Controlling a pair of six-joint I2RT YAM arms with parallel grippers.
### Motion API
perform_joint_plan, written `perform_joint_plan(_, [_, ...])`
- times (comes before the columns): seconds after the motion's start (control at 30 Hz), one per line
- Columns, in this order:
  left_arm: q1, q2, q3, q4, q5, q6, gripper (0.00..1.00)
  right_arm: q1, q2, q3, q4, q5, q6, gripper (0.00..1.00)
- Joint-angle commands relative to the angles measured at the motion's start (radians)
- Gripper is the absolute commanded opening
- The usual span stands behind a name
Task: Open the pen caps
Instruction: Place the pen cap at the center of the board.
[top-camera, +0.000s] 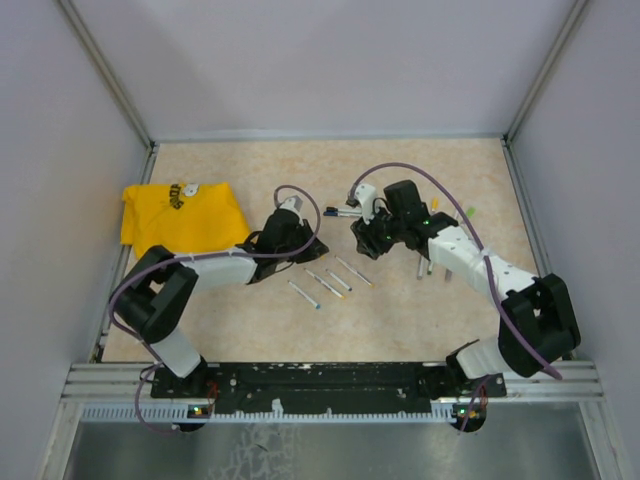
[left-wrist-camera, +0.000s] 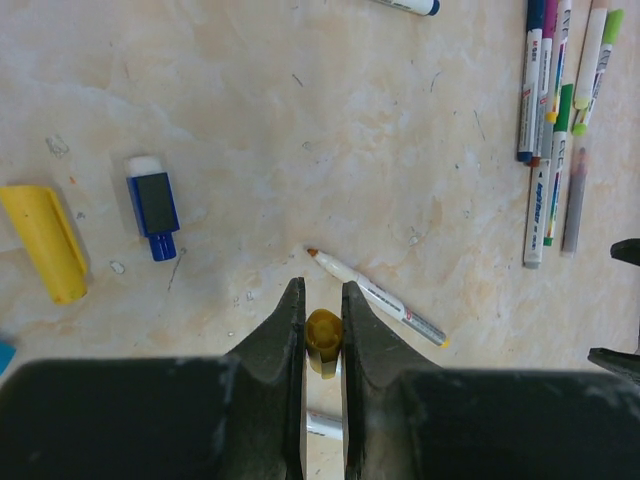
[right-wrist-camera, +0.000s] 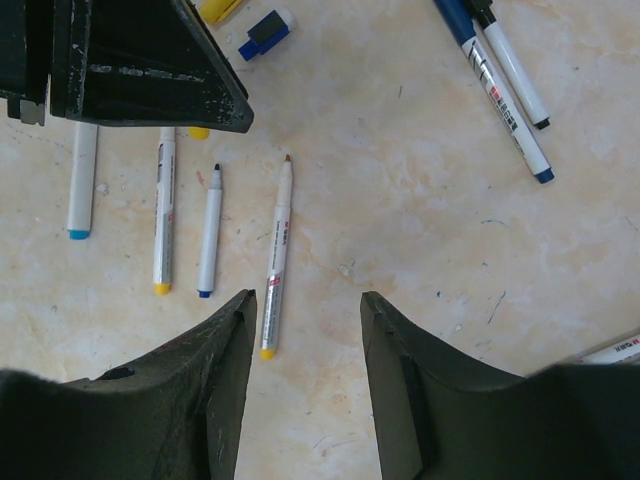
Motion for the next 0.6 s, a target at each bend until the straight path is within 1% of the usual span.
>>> perform_joint_plan(0.0, [-0.006,0.022,0.045,-0.015,-0.014,0.005,0.00,-0.013,-0.045,0.004,0.020,-0.009,-0.008,0.47])
perform_joint_plan(0.57, [-0.009,0.037,0.058,-0.016,0.000,0.014,0.00,-0.014,-0.046,0.002,0.020,-0.009,-0.006,0.47])
